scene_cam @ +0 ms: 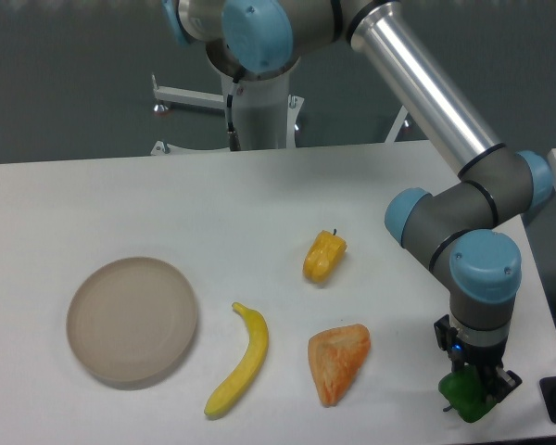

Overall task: Place the green pepper on the table
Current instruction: 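Lift the held green pepper up and move it toward the yellow pepper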

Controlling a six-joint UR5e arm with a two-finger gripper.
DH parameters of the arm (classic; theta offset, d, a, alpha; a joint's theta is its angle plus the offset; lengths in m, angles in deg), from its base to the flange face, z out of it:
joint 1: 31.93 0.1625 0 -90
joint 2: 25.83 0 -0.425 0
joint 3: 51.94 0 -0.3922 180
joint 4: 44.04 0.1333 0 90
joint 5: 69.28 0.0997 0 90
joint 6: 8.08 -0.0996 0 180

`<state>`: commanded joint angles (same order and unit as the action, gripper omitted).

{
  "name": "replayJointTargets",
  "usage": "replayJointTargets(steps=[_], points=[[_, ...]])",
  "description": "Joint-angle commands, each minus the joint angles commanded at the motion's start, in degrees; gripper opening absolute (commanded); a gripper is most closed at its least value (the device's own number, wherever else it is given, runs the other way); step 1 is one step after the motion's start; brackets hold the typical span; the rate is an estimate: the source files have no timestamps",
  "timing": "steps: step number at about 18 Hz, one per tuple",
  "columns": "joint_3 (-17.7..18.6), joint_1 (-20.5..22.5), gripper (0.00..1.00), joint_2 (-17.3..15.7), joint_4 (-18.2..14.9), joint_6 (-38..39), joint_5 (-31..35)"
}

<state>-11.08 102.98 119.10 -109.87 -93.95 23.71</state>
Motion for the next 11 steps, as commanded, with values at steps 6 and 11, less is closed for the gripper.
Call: replayJointTargets(steps=[6, 11], points=[[0.97, -0.53, 0.37, -1.31, -0.09, 0.00, -1.58], [4.04, -0.62, 0.37, -4.65, -2.19, 0.09, -2.72]])
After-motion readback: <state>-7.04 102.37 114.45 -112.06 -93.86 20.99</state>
